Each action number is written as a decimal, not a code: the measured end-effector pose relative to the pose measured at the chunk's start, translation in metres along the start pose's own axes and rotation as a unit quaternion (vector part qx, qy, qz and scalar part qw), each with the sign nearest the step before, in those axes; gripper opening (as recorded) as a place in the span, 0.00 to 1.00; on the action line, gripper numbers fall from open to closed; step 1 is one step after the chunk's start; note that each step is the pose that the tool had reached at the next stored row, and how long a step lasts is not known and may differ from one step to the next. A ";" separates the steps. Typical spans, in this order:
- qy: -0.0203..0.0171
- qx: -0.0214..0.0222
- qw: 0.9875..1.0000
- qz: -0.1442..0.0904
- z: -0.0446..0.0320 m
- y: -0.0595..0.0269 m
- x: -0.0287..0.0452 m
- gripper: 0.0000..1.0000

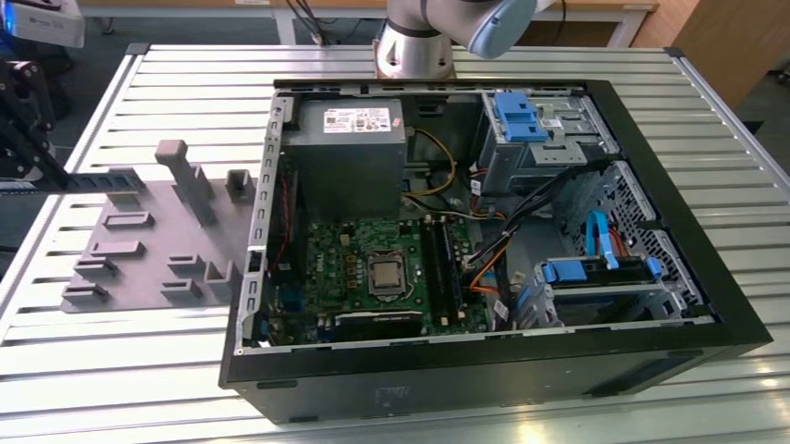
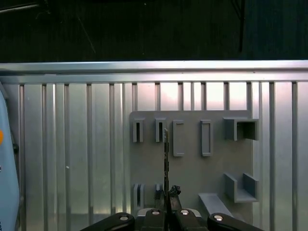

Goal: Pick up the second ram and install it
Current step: 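Pick up the second ram and move it above second insertion slot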

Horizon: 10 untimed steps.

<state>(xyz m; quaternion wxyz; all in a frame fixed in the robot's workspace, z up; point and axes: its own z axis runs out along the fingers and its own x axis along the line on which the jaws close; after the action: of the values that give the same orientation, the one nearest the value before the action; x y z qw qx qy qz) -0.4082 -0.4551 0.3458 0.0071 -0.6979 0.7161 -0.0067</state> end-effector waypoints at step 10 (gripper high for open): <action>0.000 0.000 1.000 0.000 -0.0094 -0.0002 0.0000 0.14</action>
<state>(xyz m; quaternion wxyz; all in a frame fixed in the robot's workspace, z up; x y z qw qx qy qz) -0.4082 -0.4551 0.3552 0.0071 -0.6979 0.7161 -0.0067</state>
